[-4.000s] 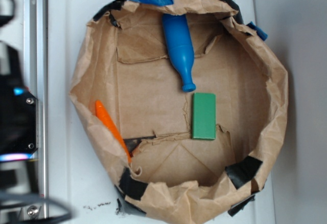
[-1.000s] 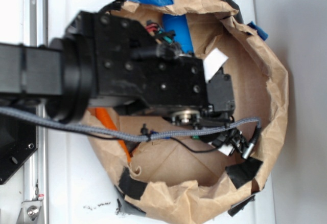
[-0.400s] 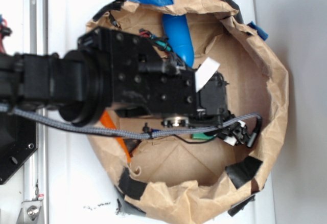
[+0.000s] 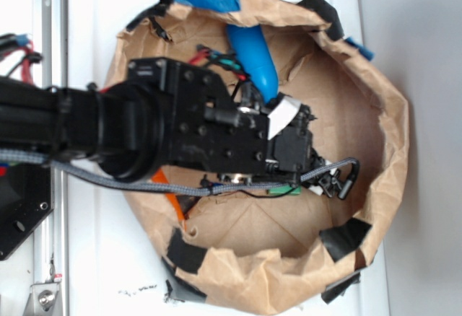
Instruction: Grab the green block.
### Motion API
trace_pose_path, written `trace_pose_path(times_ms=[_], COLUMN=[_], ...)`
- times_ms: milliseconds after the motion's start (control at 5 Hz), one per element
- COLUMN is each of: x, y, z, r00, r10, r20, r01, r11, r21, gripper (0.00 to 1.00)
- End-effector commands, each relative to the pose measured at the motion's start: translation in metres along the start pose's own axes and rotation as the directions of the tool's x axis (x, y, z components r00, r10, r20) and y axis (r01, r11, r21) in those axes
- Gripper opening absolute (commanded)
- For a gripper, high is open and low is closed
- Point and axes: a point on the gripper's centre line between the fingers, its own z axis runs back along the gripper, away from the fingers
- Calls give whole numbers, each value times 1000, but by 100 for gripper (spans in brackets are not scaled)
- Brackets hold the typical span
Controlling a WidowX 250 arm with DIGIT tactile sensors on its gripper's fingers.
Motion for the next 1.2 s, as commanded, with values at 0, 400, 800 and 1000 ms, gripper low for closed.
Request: trace_pose_path(times_ms=[0, 400, 800, 1000], x=[1, 2, 14, 23], y=[9, 13, 5, 0], z=[-5, -4, 27, 60], r00=[999, 1000, 974, 903], r10=[38, 23, -218, -426], r20=[-5, 12, -60, -54], r01=[-38, -23, 220, 424], r11=[999, 1000, 975, 904], r21=[5, 8, 29, -42], gripper=[0, 0, 0, 0])
